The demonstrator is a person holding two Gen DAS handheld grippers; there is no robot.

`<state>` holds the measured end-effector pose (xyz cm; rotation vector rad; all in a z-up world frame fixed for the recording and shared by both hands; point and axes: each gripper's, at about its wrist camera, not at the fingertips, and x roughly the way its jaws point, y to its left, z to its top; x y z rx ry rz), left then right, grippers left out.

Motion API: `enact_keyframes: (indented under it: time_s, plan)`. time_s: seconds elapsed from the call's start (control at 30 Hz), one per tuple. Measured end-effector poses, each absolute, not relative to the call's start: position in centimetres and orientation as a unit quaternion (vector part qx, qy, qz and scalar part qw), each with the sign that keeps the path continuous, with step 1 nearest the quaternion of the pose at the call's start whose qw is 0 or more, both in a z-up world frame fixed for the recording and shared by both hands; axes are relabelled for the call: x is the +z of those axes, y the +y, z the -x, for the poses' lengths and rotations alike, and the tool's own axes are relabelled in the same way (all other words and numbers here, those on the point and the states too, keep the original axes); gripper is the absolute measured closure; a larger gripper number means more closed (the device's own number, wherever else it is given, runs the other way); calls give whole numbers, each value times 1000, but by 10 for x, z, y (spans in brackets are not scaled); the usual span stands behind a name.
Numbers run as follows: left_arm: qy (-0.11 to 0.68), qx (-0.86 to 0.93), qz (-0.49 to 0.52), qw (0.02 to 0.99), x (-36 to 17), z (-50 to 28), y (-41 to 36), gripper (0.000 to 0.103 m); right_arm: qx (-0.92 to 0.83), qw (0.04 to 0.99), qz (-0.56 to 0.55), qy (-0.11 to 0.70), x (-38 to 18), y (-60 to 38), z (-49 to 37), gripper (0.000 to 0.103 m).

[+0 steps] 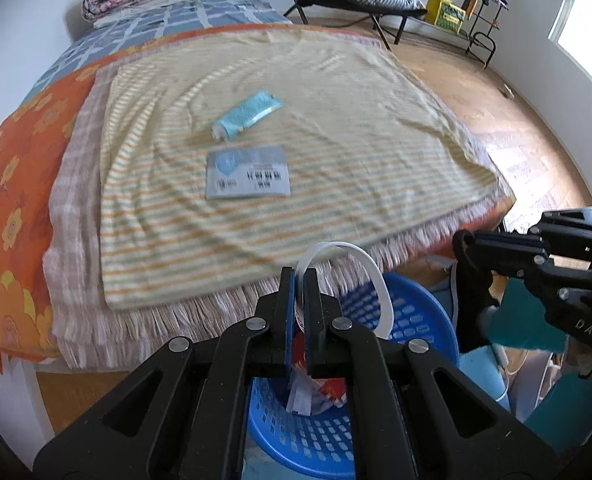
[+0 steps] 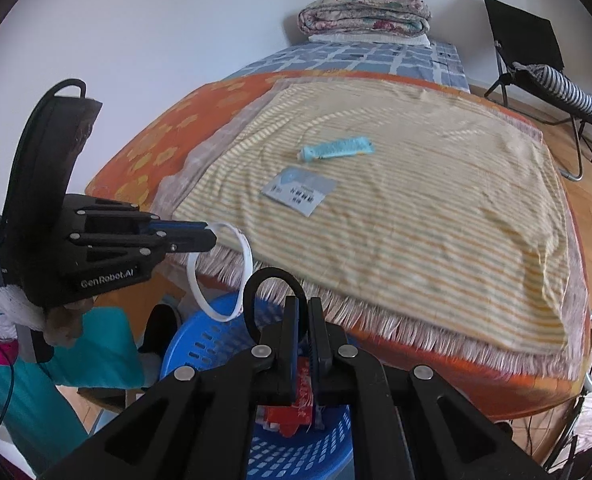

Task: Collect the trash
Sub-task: 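Carry the wristband and hair tie over the blue basket and open both grippers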

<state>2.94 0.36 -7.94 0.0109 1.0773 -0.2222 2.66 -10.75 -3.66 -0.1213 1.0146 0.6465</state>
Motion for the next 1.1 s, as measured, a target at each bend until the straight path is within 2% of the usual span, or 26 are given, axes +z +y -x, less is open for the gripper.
enact_keyframes:
  time_s: [0.47,0.5,0.57,0.77,0.83,0.9,0.93,0.97,1.03,1.1]
  plan:
    - [563,-125,-21,817,-127,-1,-11,102,301,795,64,523,-80,-109,0,97]
    - [565,-126,-20,815,-129,0,-12,102,301,794,65,524,-81,-110,1,95]
    - [569,-129,-21,811,-132,2,-13,102,301,793,65,525,-83,-109,3,84]
    - [577,-128,-22,806,-138,3,-15,100,302,795,75,521,-83,-107,7,75]
    - [582,-128,-22,803,-142,2,-17,94,301,795,79,521,-84,-105,8,72]
    - [584,-126,-23,802,-144,2,-17,78,299,795,81,521,-85,-104,8,62]
    - [582,-125,-23,803,-144,2,-17,64,298,796,82,520,-84,-104,9,55]
    - [581,-123,-24,804,-144,2,-17,57,297,797,83,519,-84,-104,9,52]
    - [579,-122,-20,806,-143,1,-16,56,296,799,85,516,-83,-104,10,49]
    - [579,-120,-15,806,-142,0,-13,56,294,801,87,514,-82,-104,10,41]
